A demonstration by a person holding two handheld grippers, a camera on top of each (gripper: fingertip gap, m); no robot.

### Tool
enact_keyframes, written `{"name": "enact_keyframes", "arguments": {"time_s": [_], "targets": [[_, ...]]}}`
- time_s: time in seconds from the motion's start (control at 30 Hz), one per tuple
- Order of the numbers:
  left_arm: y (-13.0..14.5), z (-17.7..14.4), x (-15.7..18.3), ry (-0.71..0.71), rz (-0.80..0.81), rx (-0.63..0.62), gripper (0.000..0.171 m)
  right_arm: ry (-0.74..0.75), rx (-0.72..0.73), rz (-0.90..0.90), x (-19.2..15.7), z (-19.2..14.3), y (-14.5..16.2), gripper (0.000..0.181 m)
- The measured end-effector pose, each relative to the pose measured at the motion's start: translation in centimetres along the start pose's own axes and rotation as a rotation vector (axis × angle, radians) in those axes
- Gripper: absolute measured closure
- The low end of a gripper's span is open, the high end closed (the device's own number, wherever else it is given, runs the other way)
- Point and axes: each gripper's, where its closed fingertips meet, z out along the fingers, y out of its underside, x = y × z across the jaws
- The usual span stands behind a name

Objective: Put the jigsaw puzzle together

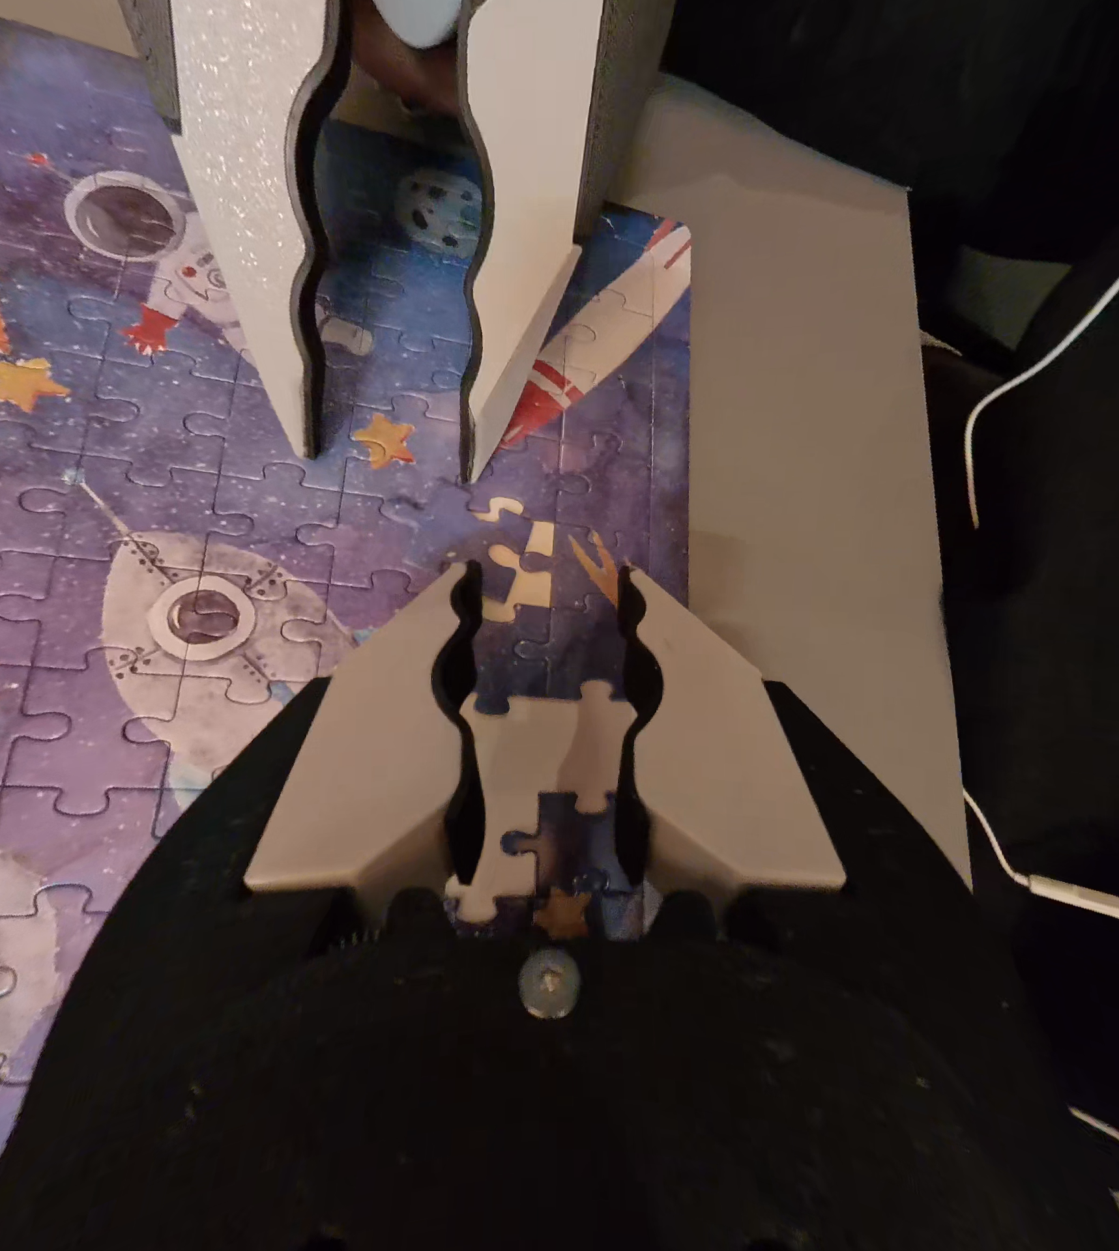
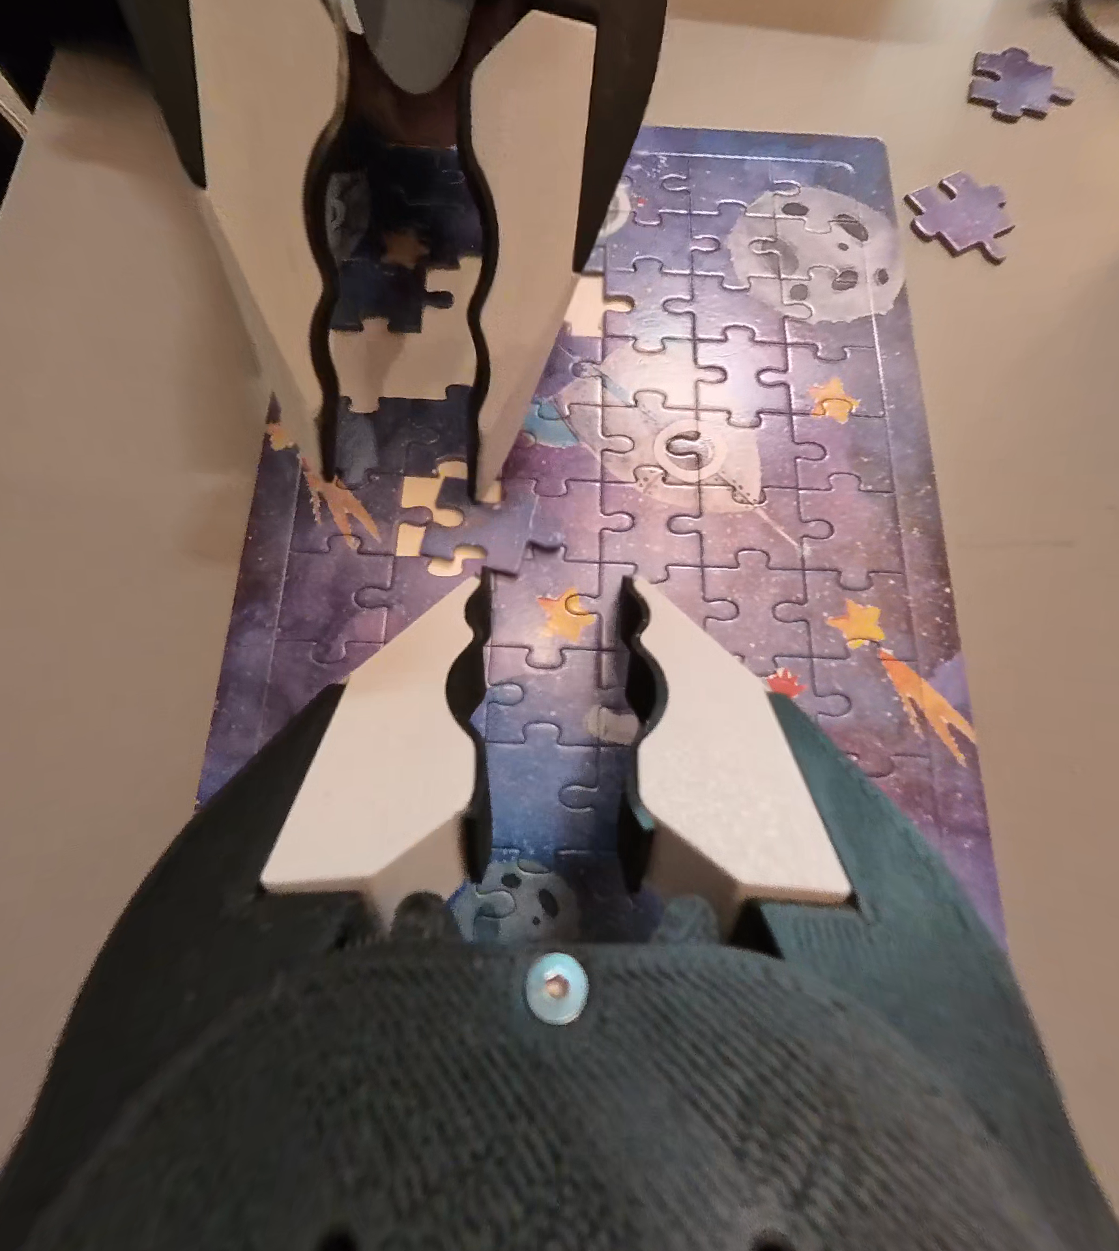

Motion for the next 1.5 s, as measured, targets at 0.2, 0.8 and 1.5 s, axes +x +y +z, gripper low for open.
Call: {"name": "enact_keyframes", "arguments": {"time_s": [0.2, 0.8, 1.5], "targets": [[0.5, -0.7, -0.2, 0.026, -0.009, 0.006, 0.144, -0.049, 0.006, -0.016, -1.3, 0.6, -0.5, 0.156], [0.6, -0.7, -1.2, -0.017, -0.011, 0.01, 0.146, -0.062, 0.002, -0.041, -2.2, 1.2, -1.2, 0.138], [0.6, -1.1, -2.0, -0.052, -0.008, 0.014, 0.145, -0.021, -0.029, -0.07, -1.9, 1.3, -1.3, 0.151]]}}
